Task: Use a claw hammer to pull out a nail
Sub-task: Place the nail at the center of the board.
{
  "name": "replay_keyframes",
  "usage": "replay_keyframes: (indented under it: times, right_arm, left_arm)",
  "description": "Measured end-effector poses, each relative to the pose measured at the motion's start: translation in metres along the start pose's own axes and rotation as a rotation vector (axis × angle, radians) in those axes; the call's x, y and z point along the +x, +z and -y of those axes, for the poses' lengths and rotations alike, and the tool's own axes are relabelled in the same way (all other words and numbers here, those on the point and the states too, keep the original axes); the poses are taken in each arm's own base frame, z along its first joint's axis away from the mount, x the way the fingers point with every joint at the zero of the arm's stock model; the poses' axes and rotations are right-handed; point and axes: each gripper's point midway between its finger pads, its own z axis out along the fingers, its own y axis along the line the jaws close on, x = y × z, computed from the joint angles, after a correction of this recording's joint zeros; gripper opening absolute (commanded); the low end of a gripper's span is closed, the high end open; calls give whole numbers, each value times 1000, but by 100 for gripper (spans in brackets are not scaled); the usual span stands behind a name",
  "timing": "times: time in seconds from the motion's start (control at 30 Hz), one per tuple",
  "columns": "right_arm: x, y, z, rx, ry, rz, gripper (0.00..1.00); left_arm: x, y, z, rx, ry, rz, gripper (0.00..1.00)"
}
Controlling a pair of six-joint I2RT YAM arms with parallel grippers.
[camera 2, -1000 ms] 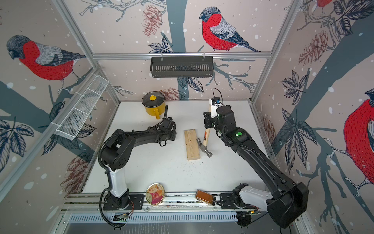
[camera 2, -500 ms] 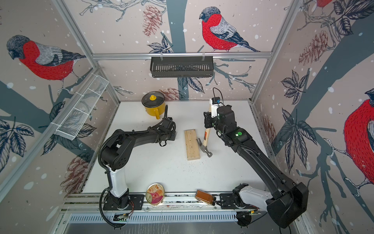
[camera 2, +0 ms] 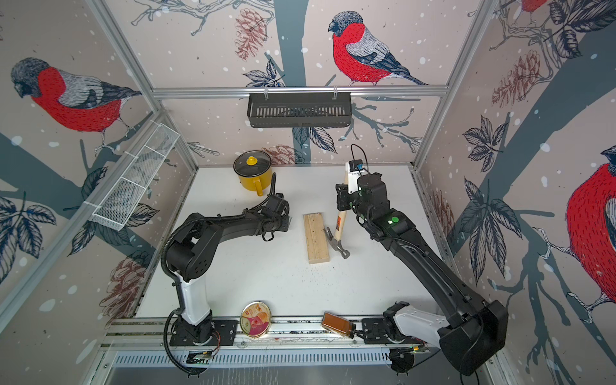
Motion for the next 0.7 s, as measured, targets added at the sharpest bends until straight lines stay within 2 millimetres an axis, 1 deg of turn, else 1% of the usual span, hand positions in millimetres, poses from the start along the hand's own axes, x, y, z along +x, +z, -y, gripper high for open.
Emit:
replay_keyframes:
  times: [0.1,0.17,0.27,0.47,0.5,0.57,0.7]
  right_arm:
    - [0,0,0,-2,0,0,0]
    - [0,0,-1,-4,0,-1,0]
    - [0,0,-1,-8,0,-2,0]
    - [3,2,-5,-31,2,-13,0]
    - [4,3,-6,-36,3,-16,0]
    - [5,4,-8,-45,10,-20,0]
    - [7,9,-11,-67,19,-29,0]
  left_arm:
    - [1,-5,-1,2,-1,4,17]
    - [0,-8,-2,5,-2,12,22]
    - [0,-15,-2,10,-4,26,22]
    - [-9,-33,-1,35,-14,94,23]
    - [-10,-37,-1,40,-15,103,26]
    - [-13,-45,0,55,-19,142,40]
    - [-14,-63,8,118,-16,202,54]
